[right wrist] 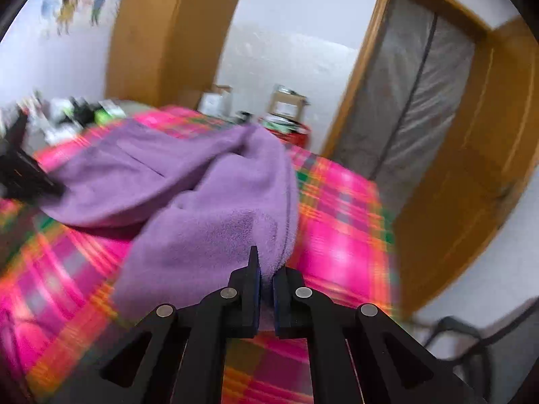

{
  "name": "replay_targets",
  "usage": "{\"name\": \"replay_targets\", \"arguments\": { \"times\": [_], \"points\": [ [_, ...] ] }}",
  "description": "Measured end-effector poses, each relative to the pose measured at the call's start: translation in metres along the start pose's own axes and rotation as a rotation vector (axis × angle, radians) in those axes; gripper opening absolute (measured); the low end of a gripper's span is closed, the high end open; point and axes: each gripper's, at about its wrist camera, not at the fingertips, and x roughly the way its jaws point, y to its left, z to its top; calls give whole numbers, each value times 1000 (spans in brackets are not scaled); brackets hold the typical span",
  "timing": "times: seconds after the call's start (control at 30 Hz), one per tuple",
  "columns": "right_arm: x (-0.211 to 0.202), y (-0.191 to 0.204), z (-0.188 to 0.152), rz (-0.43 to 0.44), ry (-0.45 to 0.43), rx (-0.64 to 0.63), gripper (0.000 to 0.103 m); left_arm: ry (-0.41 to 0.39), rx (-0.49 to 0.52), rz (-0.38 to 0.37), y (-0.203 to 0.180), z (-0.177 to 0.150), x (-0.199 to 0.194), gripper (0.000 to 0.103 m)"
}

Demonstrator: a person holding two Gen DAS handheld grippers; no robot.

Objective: Fold clothes

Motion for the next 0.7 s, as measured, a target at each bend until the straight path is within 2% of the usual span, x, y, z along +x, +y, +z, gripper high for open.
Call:
{"name": "replay_targets", "arguments": {
  "times": [0.17, 0.33, 0.47, 0.6, 0.7],
  "points": [
    [16, -11, -11, -27, 64, 7, 7, -24, -4, 29, 3, 5, -8, 0],
    [25, -12, -14, -32, 99, 12, 10, 7, 24, 62, -1, 3, -12, 1],
    [20, -23, -10, 26, 118, 98, 12, 38, 64, 79, -4, -2, -18, 2],
    [3, -42, -3, 113, 80, 251, 18, 57, 58, 67, 2, -6, -28, 9],
    [-15, -41, 8, 89, 14, 258, 22, 32, 22, 69, 12, -6, -39, 10]
  ]
}}
